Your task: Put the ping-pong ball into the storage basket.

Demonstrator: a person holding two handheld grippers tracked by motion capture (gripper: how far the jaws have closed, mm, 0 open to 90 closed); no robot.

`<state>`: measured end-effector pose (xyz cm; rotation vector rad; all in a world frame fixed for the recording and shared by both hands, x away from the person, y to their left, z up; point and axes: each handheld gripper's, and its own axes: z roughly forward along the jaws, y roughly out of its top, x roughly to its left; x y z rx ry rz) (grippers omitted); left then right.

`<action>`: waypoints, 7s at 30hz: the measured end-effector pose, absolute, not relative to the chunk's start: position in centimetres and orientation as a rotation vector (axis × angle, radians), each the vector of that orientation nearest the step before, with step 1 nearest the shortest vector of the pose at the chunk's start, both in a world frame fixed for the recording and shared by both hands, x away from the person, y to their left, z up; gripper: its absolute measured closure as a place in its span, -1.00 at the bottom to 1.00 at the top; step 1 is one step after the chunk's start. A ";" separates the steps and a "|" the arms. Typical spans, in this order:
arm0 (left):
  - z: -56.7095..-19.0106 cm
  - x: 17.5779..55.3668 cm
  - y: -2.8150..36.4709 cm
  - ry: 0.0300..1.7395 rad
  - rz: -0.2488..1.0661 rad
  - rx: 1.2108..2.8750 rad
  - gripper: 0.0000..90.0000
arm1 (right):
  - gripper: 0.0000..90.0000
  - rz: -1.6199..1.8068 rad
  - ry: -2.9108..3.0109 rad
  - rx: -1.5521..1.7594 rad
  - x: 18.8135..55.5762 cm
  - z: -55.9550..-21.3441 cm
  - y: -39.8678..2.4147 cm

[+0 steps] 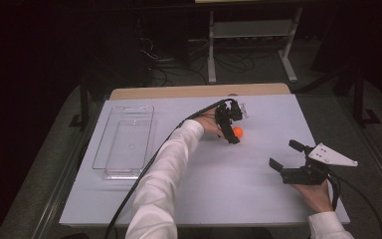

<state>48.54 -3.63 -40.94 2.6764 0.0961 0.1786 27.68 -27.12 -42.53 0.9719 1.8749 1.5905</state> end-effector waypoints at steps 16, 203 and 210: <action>-42.0 48.9 -3.9 0.102 0.165 2.674 -1.00 | -1.00 1.595 1.884 0.966 27.6 -42.6 -27.0; -28.5 41.2 9.9 0.171 0.337 2.698 0.13 | -1.00 1.545 1.952 0.973 28.3 -43.4 -26.3; -28.2 40.9 11.1 0.204 0.340 2.699 0.13 | -1.00 1.545 1.950 0.974 28.3 -43.4 -26.3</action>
